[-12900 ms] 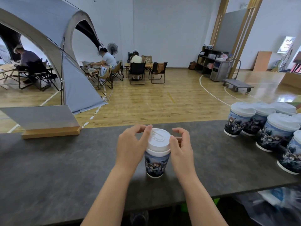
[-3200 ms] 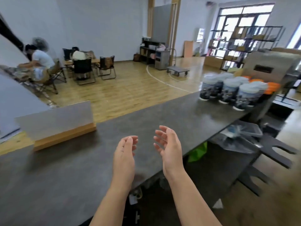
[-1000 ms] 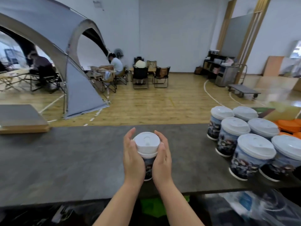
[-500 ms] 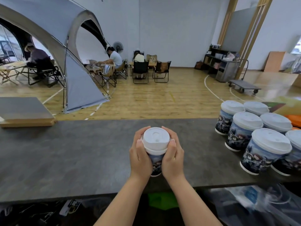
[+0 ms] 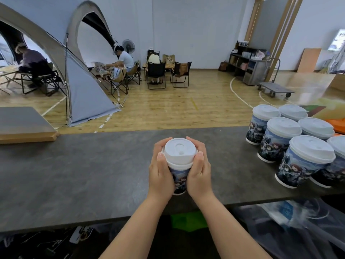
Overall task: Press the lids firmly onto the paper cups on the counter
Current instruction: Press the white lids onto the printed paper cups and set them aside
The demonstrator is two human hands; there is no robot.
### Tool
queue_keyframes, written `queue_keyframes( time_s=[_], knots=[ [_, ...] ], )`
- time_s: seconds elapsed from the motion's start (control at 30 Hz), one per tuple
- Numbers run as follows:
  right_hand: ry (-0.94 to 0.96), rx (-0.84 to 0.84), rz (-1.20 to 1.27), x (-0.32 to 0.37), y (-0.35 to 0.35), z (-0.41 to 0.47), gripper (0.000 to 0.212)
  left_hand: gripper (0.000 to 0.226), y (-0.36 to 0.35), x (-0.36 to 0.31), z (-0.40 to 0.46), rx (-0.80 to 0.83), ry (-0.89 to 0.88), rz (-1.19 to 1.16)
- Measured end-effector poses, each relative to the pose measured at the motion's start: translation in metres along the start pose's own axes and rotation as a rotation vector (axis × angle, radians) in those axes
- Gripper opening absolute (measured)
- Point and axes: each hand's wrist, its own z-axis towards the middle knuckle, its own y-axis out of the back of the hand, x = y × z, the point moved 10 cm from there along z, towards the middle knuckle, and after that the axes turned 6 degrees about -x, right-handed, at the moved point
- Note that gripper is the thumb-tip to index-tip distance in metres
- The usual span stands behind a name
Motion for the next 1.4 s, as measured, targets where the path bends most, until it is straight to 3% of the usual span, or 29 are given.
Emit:
queue_keyframes(
  time_s=[0.13,0.3,0.47,0.57,0.7,0.83,0.9,1.07,1.17,1.27,1.4],
  knots=[
    [-0.062,0.010,-0.026,-0.004,0.000,-0.001,0.039,0.034,0.004,0.002,0.001,0.077,0.076,0.091],
    [-0.111,0.027,0.014,-0.002,-0.001,-0.009,0.029,0.023,0.027,-0.003,0.002,-0.058,0.172,0.165],
    [-0.145,-0.050,0.002,0.004,0.013,-0.006,0.029,0.017,0.035,-0.013,0.008,-0.117,0.130,0.245],
    [-0.168,-0.065,-0.052,0.011,0.017,0.007,0.025,0.030,0.037,-0.026,0.005,-0.159,0.053,0.302],
    [-0.208,0.016,-0.091,0.008,0.014,0.020,0.021,0.043,0.034,-0.032,0.000,-0.145,0.076,0.315],
    [-0.201,0.065,-0.074,0.009,0.008,0.017,0.011,0.031,0.024,-0.038,-0.008,-0.077,0.078,0.359],
    [-0.218,0.091,-0.062,0.008,0.003,0.012,0.017,0.023,0.016,-0.036,-0.012,-0.036,0.076,0.364],
    [-0.213,0.136,-0.098,0.010,-0.005,0.005,0.037,0.044,0.008,-0.031,-0.006,-0.008,0.023,0.390],
    [-0.190,0.179,-0.072,0.014,-0.012,0.004,0.043,0.043,0.013,-0.034,0.001,-0.054,-0.060,0.459],
    [-0.212,0.173,0.009,0.007,-0.013,0.002,0.038,0.041,0.021,-0.037,0.001,-0.114,-0.093,0.531],
    [-0.198,0.131,0.015,0.006,-0.011,-0.001,0.031,0.027,0.016,-0.032,-0.009,-0.113,0.025,0.442]
  ],
)
